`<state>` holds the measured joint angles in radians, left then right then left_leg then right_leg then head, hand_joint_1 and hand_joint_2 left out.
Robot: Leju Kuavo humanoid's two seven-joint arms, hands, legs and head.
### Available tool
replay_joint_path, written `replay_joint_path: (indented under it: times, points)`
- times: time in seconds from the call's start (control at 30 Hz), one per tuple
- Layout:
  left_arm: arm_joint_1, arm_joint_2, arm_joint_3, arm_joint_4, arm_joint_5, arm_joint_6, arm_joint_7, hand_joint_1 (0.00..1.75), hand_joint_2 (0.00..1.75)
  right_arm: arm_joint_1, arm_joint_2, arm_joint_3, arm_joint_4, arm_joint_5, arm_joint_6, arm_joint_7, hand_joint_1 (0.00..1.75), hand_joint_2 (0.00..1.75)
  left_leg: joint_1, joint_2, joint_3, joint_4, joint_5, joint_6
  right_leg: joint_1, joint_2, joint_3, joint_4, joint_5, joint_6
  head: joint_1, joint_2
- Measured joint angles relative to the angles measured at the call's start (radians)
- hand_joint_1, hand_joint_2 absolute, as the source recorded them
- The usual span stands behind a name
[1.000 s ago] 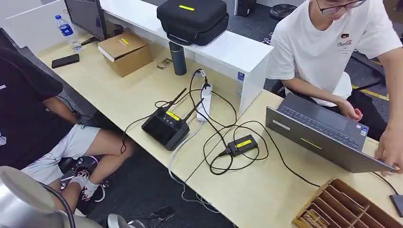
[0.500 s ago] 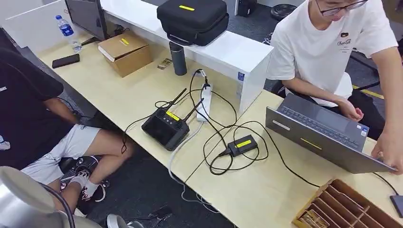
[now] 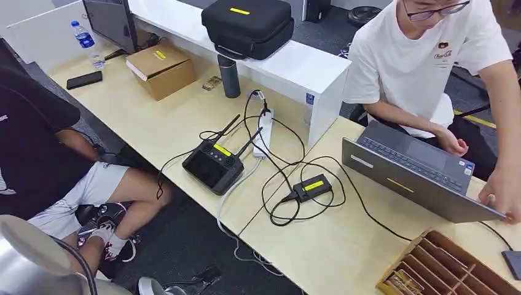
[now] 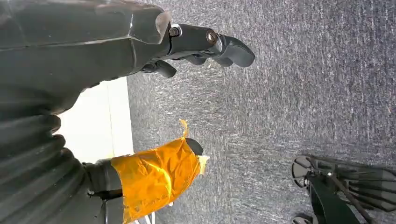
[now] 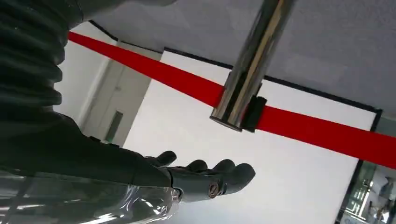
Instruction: Pass the card to the sensor for recognition and then transmit it.
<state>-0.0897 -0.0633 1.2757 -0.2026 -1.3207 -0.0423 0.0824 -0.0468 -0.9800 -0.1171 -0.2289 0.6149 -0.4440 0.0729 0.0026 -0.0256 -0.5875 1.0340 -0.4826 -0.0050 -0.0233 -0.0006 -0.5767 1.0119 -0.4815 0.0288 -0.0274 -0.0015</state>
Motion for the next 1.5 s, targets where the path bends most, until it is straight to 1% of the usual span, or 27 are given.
replay_joint_path:
  times: [0.13,0.23,0.33,0.4,0.43,0.47,0.53,0.57,0.6,0.7,0.83,0.93,0.97,1.0,1.1,1.13,1.17,1.2,1.23,1.27,1.37,1.4,1.5]
  points:
    - [0.0,0.0,0.0,0.0,0.0,0.0,0.0,0.0,1.75,0.008,0.001,-0.008,0.008,0.003,0.005,0.002,0.0,1.75,0.0,0.001,0.001,0.0,0.0,0.0,0.0,0.001,0.0,0.0,0.0,0.0,0.0,0.0]
    - [0.0,0.0,0.0,0.0,0.003,0.005,0.006,0.0,1.75,0.02,0.027,-0.012,0.019,0.013,0.023,0.023,0.0,1.75,0.0,0.001,0.001,0.0,0.0,0.0,0.001,0.001,0.0,0.0,0.0,0.0,0.001,0.0]
    - [0.0,-0.003,0.0,0.0,0.008,0.011,0.009,0.0,1.75,0.038,0.103,-0.023,0.03,0.015,0.027,0.059,0.0,1.75,0.002,0.001,0.001,0.0,0.0,-0.001,0.002,0.001,0.001,0.0,0.0,0.0,0.0,0.0]
    - [-0.001,-0.005,0.006,0.0,0.011,0.015,0.013,0.0,1.75,0.043,0.166,-0.023,0.036,0.016,0.03,0.077,0.0,1.75,0.002,0.002,0.001,-0.001,0.0,0.0,0.001,0.001,0.001,0.0,0.0,0.0,-0.001,0.0]
    - [-0.001,-0.005,0.013,0.0,0.012,0.018,0.018,0.0,1.75,0.03,0.199,-0.014,0.051,-0.014,0.031,0.085,0.0,1.75,0.001,0.005,0.002,-0.001,0.0,-0.001,0.001,0.005,0.0,0.0,0.0,-0.001,0.002,0.0]
    - [-0.002,-0.005,0.015,0.0,0.014,0.021,0.023,0.0,1.75,0.025,0.226,0.015,0.066,-0.086,0.026,0.094,0.0,1.75,0.001,0.006,0.003,-0.001,-0.001,-0.002,0.001,0.006,0.0,0.0,0.0,-0.001,-0.002,0.0]
    - [-0.005,-0.006,0.015,0.0,0.017,0.024,0.025,0.0,1.75,0.038,0.271,0.123,0.07,-0.309,0.026,0.112,0.0,1.75,0.002,0.005,0.003,-0.002,-0.001,-0.002,0.002,0.004,0.002,0.0,-0.001,-0.003,0.0,0.0]
    - [-0.004,-0.006,0.016,0.0,0.018,0.024,0.028,0.0,1.75,0.04,0.292,0.163,0.07,-0.364,0.03,0.119,0.0,1.75,0.002,0.005,0.003,-0.002,-0.001,-0.002,0.003,0.005,0.002,0.0,-0.001,-0.003,0.0,0.0]
    - [-0.004,-0.006,0.018,0.0,0.022,0.024,0.034,0.0,1.75,0.041,0.325,0.2,0.071,-0.383,0.041,0.135,0.0,1.75,0.003,0.006,0.003,-0.002,-0.001,-0.003,0.003,0.005,0.002,0.0,-0.001,-0.003,0.0,0.0]
    - [-0.006,-0.009,0.018,0.0,0.031,0.023,0.047,0.0,1.75,0.043,0.43,0.275,0.076,-0.36,0.081,0.171,0.0,1.75,0.006,0.008,0.004,-0.002,-0.002,-0.005,0.006,0.007,0.002,0.0,0.0,-0.005,-0.001,0.0]
    - [-0.006,-0.014,0.018,0.0,0.032,0.029,0.061,0.0,1.75,0.043,0.554,0.353,0.077,-0.323,0.129,0.215,0.0,1.75,0.008,0.007,0.004,-0.002,-0.001,-0.007,0.007,0.006,0.002,0.001,0.0,-0.007,0.0,0.0]
    - [-0.007,-0.015,0.018,0.0,0.032,0.035,0.066,0.0,1.75,0.041,0.628,0.393,0.076,-0.308,0.163,0.225,0.0,1.75,0.009,0.007,0.004,-0.003,-0.001,-0.009,0.009,0.006,0.002,0.001,-0.001,-0.008,-0.002,0.0]
    - [-0.007,-0.015,0.018,0.0,0.033,0.037,0.067,0.0,1.75,0.041,0.658,0.407,0.076,-0.301,0.182,0.232,0.0,1.75,0.009,0.007,0.004,-0.003,-0.001,-0.01,0.009,0.007,0.002,0.001,-0.001,-0.009,0.0,0.0]
    - [-0.007,-0.015,0.018,0.0,0.033,0.039,0.069,0.0,1.75,0.041,0.673,0.417,0.077,-0.295,0.193,0.236,0.0,1.75,0.009,0.007,0.004,-0.003,-0.001,-0.01,0.009,0.007,0.002,0.001,-0.001,-0.009,-0.002,0.0]
    - [-0.007,-0.015,0.018,0.0,0.033,0.039,0.069,0.0,1.75,0.041,0.673,0.417,0.077,-0.295,0.193,0.236,0.0,1.75,0.009,0.007,0.004,-0.003,-0.001,-0.01,0.009,0.007,0.002,0.001,-0.001,-0.009,-0.002,0.0]
    - [-0.007,-0.016,0.018,0.0,0.033,0.04,0.069,0.0,1.75,0.041,0.688,0.424,0.076,-0.288,0.203,0.241,0.0,1.75,0.008,0.007,0.004,-0.003,-0.001,-0.01,0.009,0.006,0.002,0.002,-0.001,-0.01,0.0,0.0]
    - [-0.007,-0.016,0.018,0.0,0.033,0.041,0.069,0.0,1.75,0.041,0.692,0.426,0.076,-0.286,0.205,0.242,0.0,1.75,0.008,0.007,0.004,-0.003,-0.001,-0.01,0.009,0.006,0.002,0.002,-0.001,-0.01,0.0,0.0]
    - [-0.007,-0.017,0.018,0.0,0.033,0.045,0.069,0.0,1.75,0.038,0.74,0.46,0.076,-0.239,0.251,0.272,0.0,1.75,0.009,0.007,0.004,-0.003,0.0,-0.01,0.009,0.007,0.002,0.002,-0.001,-0.01,-0.002,0.0]
    - [-0.007,-0.019,0.018,0.0,0.034,0.049,0.068,0.0,0.0,0.033,0.804,0.529,0.076,-0.181,0.315,0.311,0.0,1.75,0.009,0.007,0.004,-0.003,0.0,-0.01,0.009,0.006,0.002,0.002,-0.001,-0.01,-0.002,0.0]
    - [-0.007,-0.02,0.023,0.0,0.037,0.052,0.066,0.0,0.0,0.031,0.833,0.548,0.076,-0.178,0.321,0.323,0.0,1.75,0.009,0.007,0.004,-0.003,0.0,-0.01,0.009,0.006,0.002,0.002,-0.001,-0.01,-0.002,0.0]
    - [-0.007,-0.021,0.034,0.0,0.039,0.054,0.064,0.0,0.0,0.03,0.882,0.568,0.076,-0.189,0.33,0.34,0.0,1.75,0.009,0.007,0.004,-0.003,0.0,-0.01,0.009,0.007,0.002,0.002,-0.001,-0.01,-0.001,0.0]
    - [-0.007,-0.021,0.034,0.0,0.039,0.054,0.064,0.0,0.0,0.028,0.897,0.573,0.076,-0.192,0.336,0.342,0.0,1.75,0.009,0.007,0.004,-0.003,0.0,-0.01,0.009,0.006,0.002,0.002,-0.001,-0.01,-0.003,0.0]
    - [-0.007,-0.02,0.034,0.0,0.039,0.042,0.064,0.0,0.0,0.025,0.943,0.58,0.075,-0.195,0.343,0.319,0.0,1.75,0.009,0.007,0.004,-0.003,0.0,-0.01,0.009,0.007,0.002,0.002,-0.001,-0.011,-0.001,0.0]
